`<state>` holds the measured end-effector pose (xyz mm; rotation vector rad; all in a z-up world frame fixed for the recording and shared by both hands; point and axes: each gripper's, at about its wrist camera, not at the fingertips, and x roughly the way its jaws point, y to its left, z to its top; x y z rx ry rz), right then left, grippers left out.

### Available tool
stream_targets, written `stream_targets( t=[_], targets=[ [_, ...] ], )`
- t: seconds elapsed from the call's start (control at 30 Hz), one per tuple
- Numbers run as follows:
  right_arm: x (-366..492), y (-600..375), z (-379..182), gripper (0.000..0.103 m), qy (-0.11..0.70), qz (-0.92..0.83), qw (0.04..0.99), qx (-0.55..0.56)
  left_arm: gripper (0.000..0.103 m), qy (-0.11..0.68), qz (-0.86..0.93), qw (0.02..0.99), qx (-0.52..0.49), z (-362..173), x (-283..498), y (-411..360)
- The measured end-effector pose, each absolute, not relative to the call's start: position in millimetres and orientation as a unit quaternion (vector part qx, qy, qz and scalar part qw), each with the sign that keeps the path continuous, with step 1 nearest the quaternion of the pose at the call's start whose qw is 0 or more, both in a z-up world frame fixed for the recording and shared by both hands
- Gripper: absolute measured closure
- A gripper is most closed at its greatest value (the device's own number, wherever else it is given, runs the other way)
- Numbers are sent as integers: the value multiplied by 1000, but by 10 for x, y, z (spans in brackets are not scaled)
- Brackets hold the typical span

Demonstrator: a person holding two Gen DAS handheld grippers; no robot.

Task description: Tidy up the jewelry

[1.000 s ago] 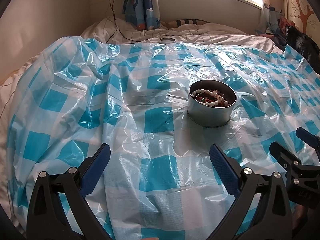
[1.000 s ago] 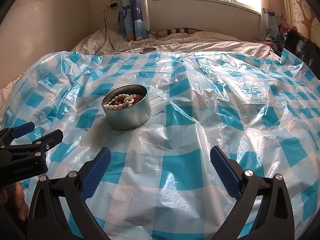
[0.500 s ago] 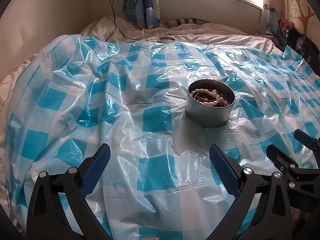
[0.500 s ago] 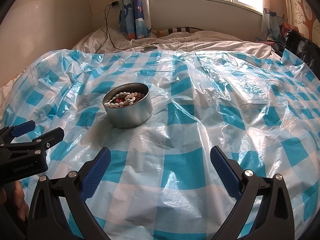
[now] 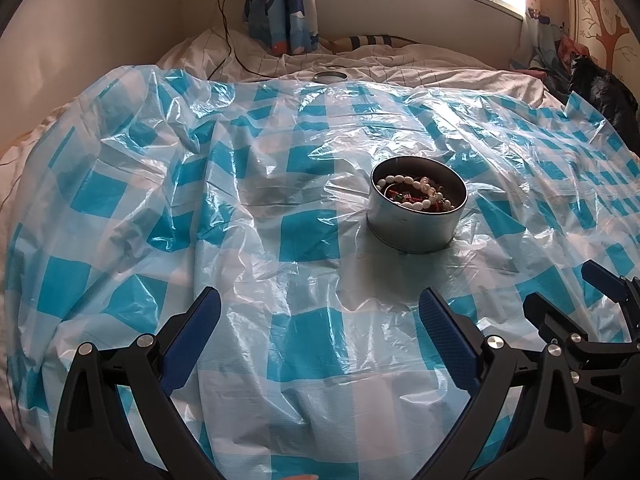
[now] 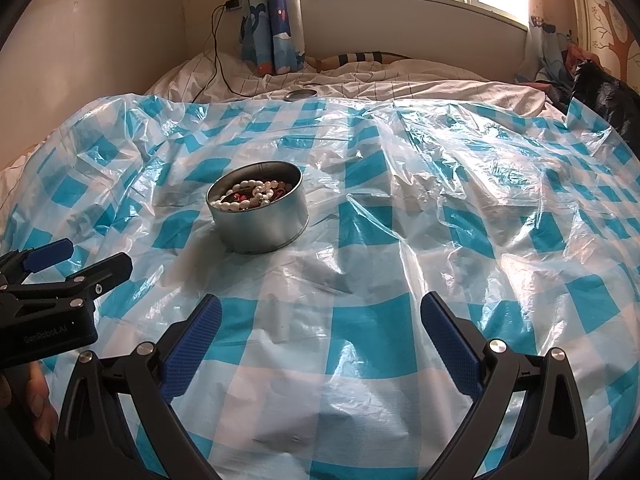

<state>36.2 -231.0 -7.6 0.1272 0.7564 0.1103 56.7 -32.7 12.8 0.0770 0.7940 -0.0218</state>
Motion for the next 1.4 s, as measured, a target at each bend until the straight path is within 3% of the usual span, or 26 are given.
stream_targets(
  t=[1.4],
  targets=[
    [379, -2341, -63, 8, 370, 53, 926, 60, 8, 390, -11, 920, 36, 111, 576, -302]
  ],
)
